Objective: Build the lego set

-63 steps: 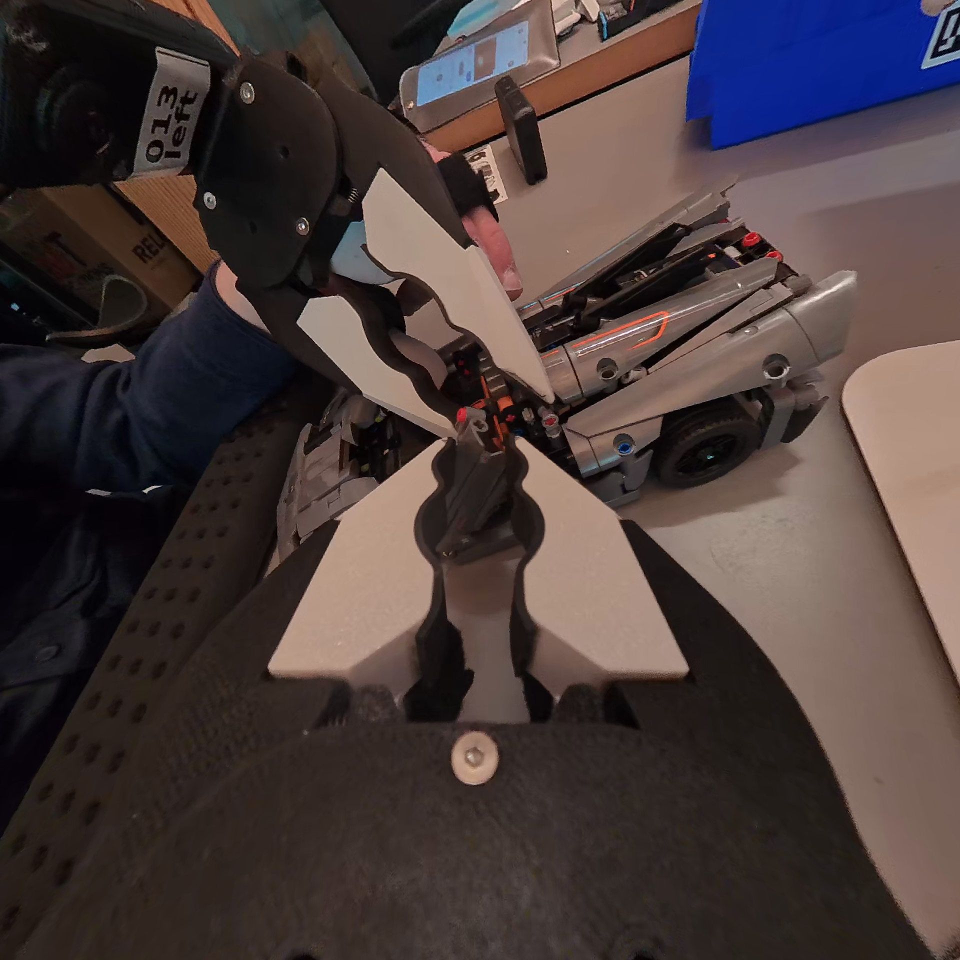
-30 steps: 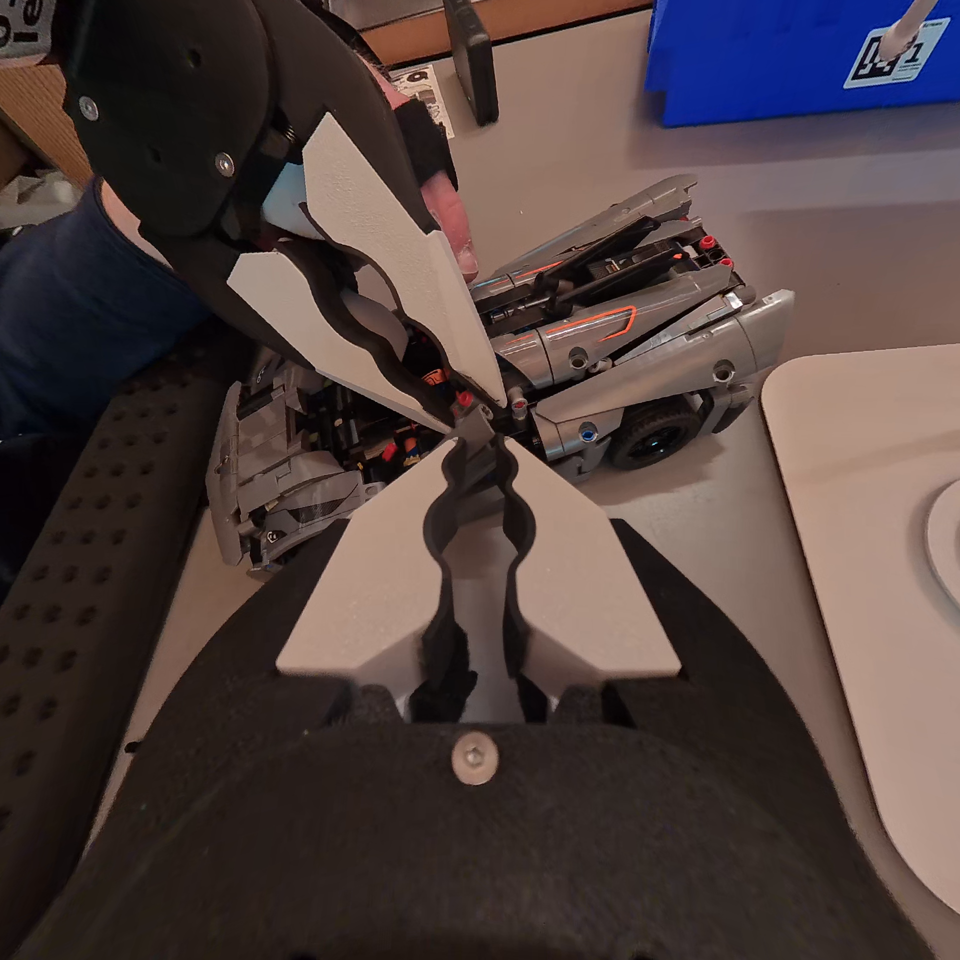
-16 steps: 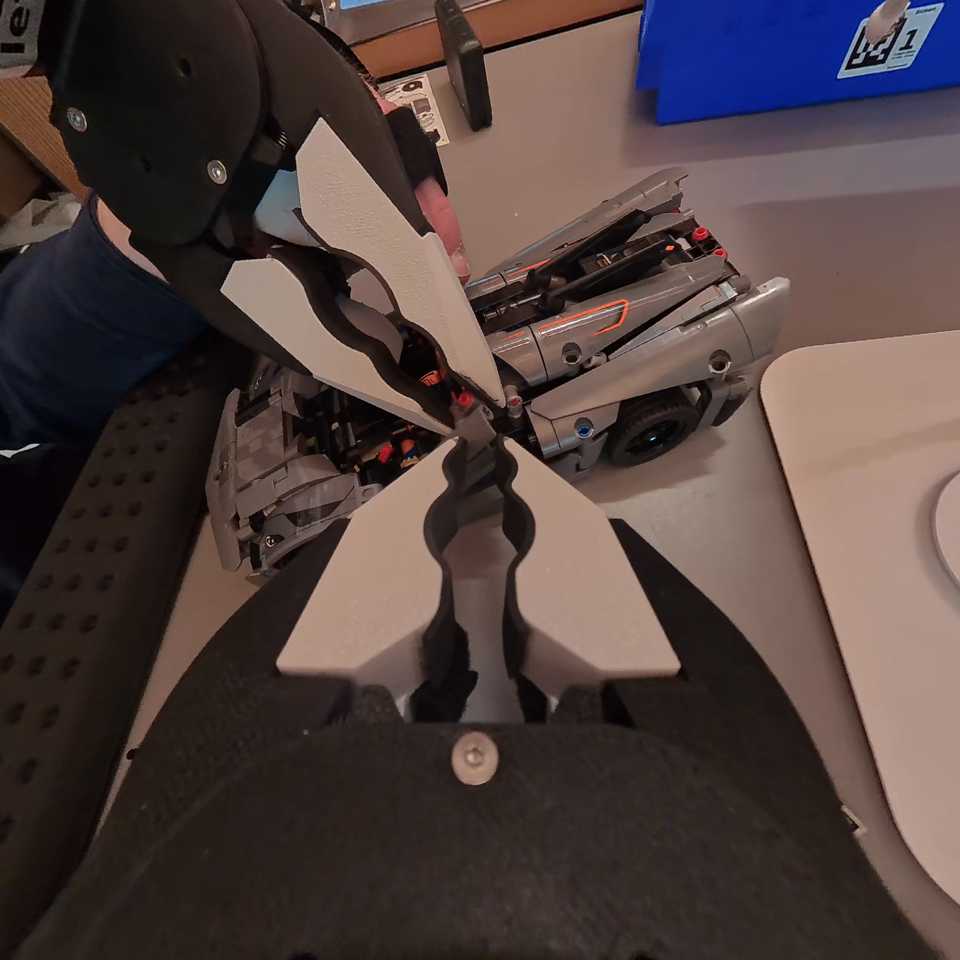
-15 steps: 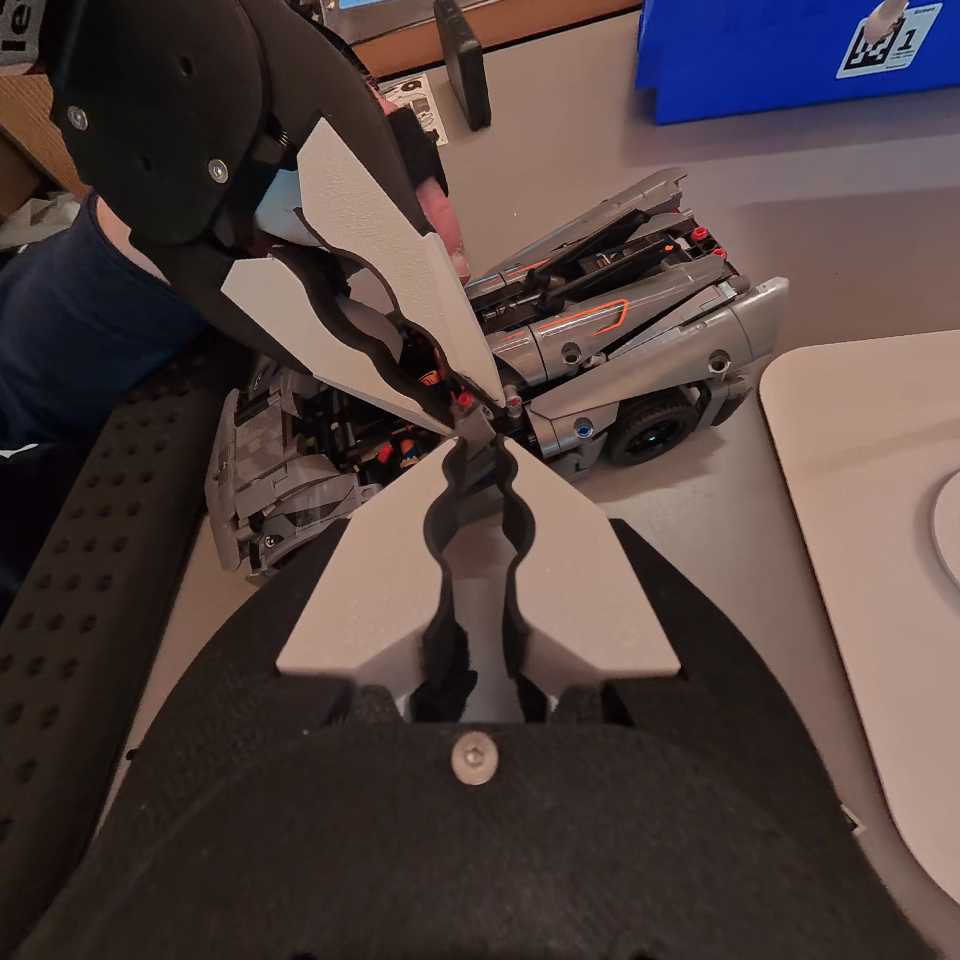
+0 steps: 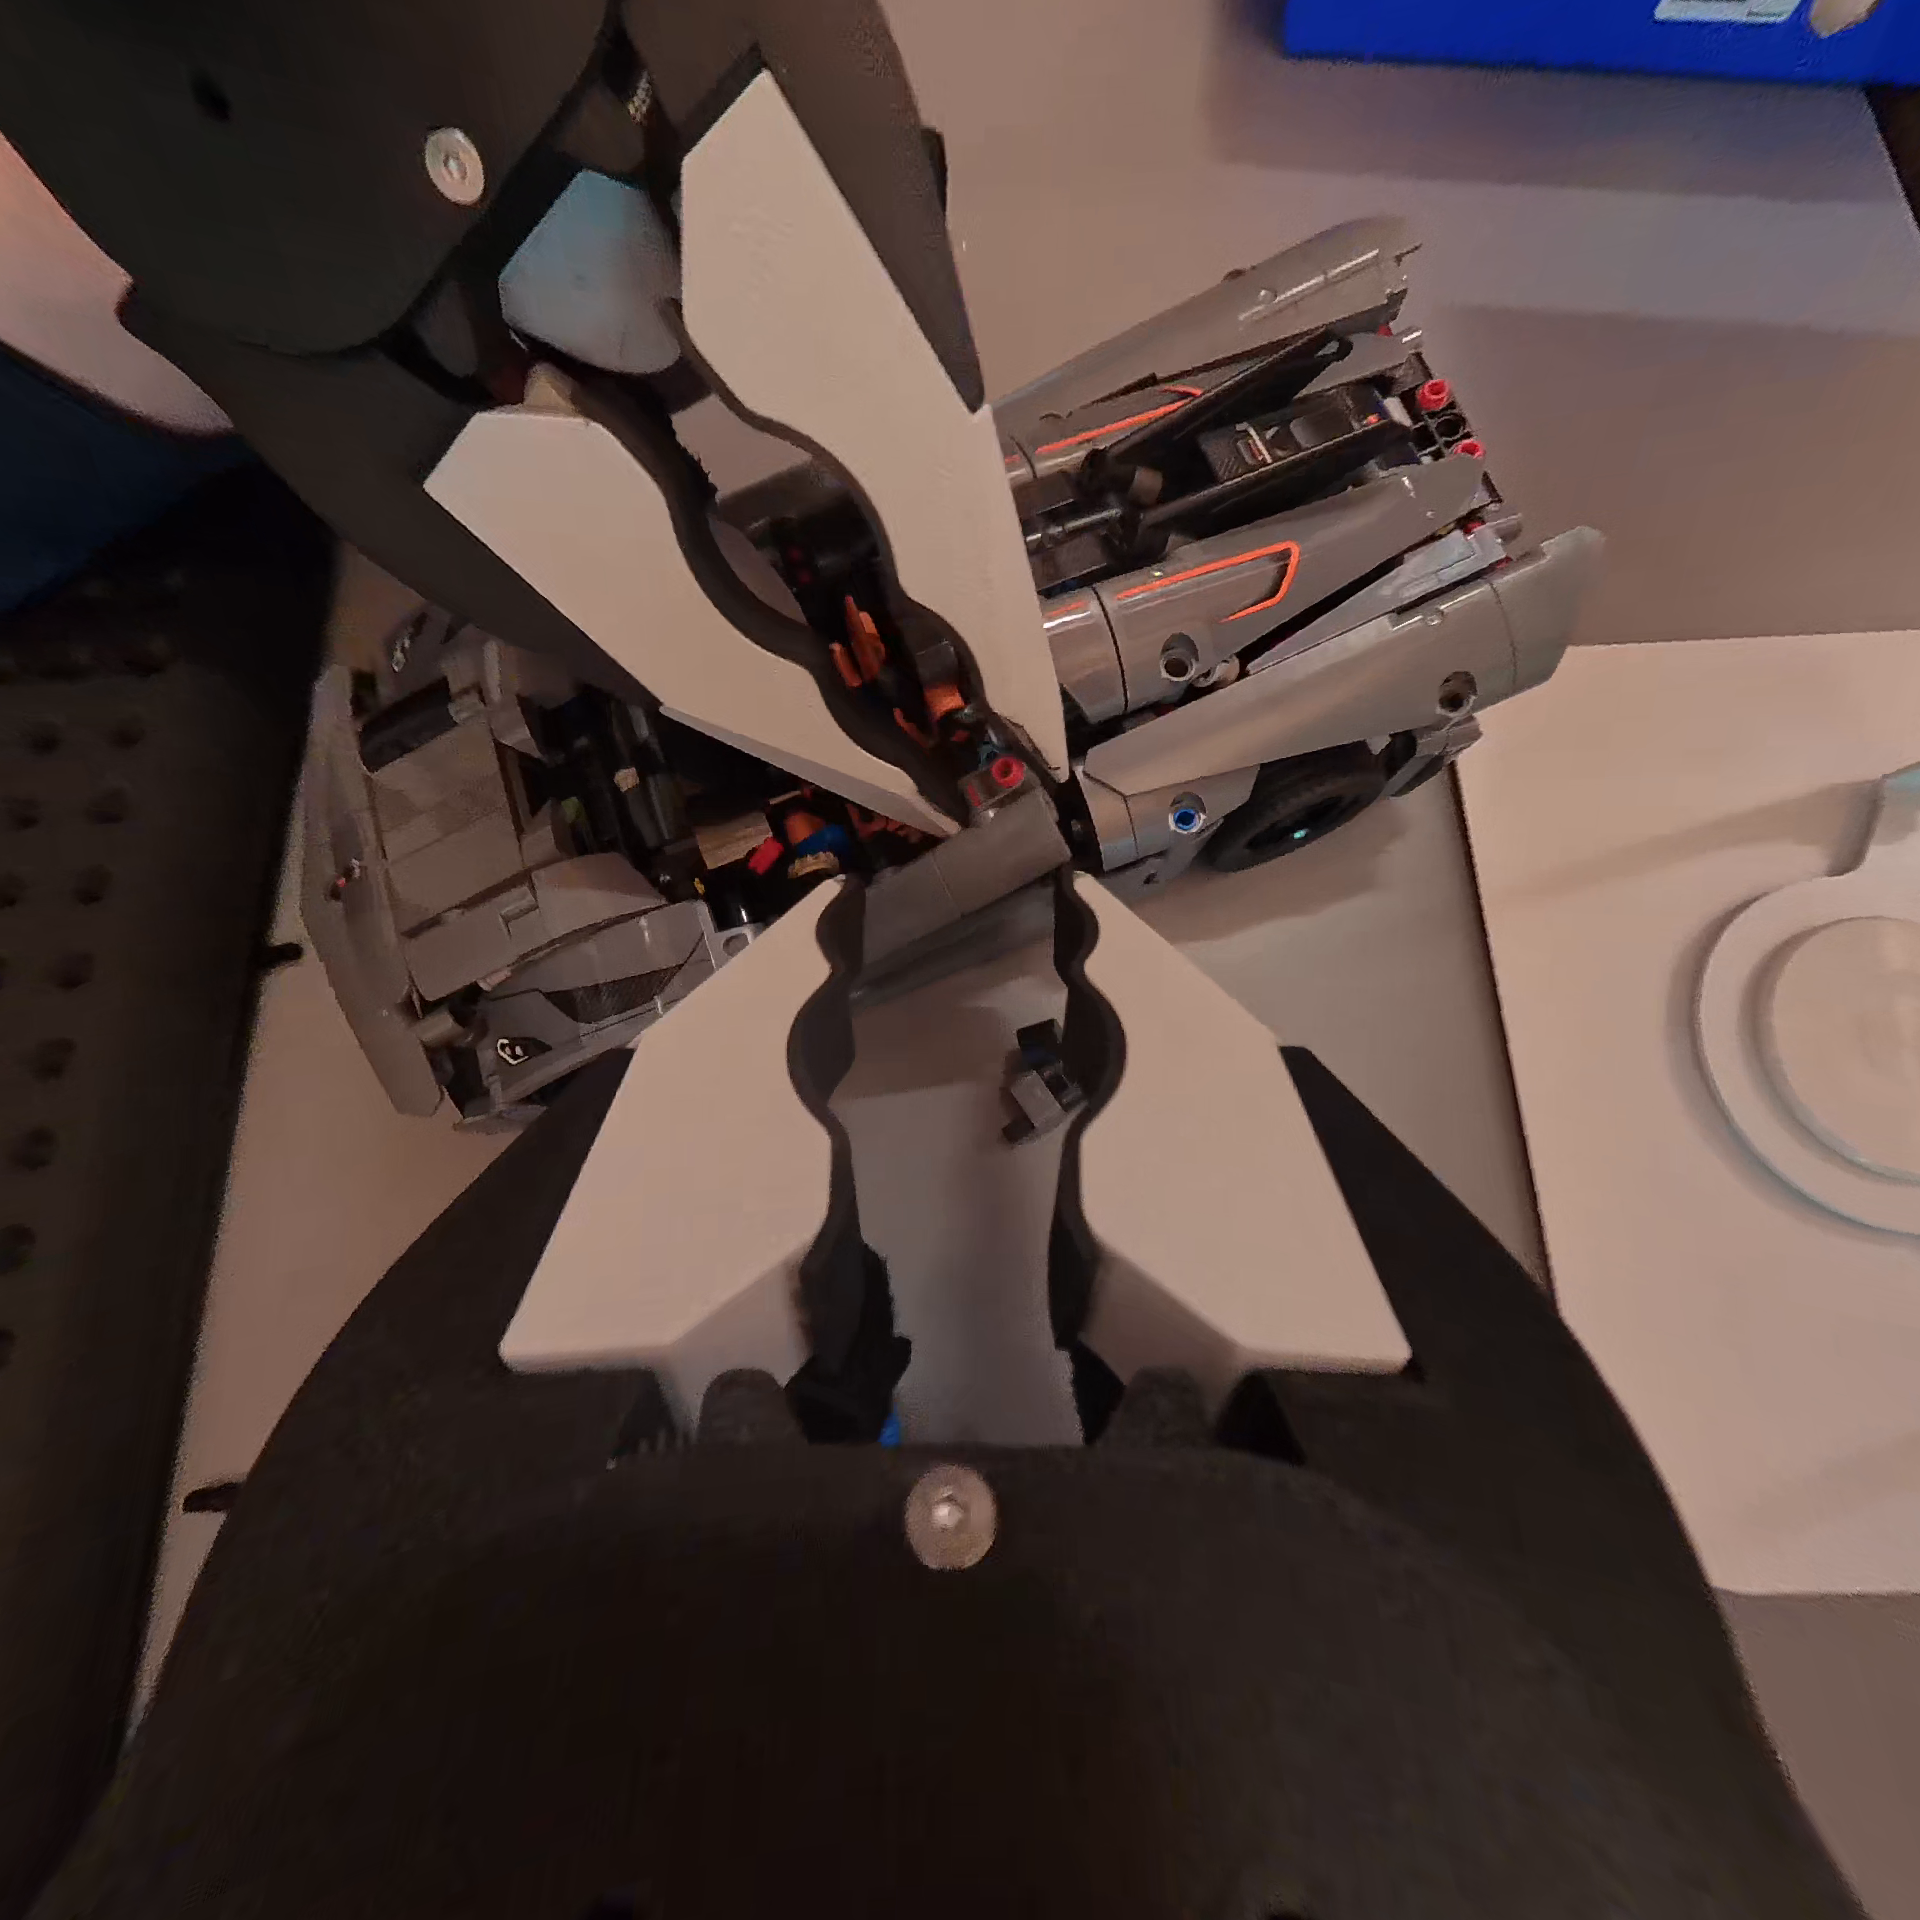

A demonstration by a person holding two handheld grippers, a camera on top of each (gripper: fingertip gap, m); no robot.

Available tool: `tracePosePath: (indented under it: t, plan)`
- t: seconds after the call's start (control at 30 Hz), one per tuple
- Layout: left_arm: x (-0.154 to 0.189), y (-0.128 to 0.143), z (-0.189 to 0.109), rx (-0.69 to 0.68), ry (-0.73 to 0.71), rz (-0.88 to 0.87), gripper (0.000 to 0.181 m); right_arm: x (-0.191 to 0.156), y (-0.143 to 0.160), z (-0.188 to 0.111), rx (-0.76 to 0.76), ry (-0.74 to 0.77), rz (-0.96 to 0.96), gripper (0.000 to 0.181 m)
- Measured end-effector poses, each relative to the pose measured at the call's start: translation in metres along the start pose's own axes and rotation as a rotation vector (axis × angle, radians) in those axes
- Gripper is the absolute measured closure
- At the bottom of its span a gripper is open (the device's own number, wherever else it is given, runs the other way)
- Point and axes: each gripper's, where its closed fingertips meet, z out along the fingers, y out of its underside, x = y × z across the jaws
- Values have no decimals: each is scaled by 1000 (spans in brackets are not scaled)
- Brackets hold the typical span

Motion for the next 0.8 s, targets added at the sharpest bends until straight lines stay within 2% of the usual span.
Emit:
tracePosePath:
  t: [0.33, 0.47, 0.8]
  plan:
    - [-6, 2, 3, -8, -26, -14, 169, 0, 12, 5, -199, 157, -110, 140]
    - [-9, 2, 2, 3, -31, -27, 169, 3, 9, 8, -205, 220, -127, 142]
    - [-13, 4, 4, 3, -46, -27, 168, 7, 7, 12, -186, 252, -44, 146]
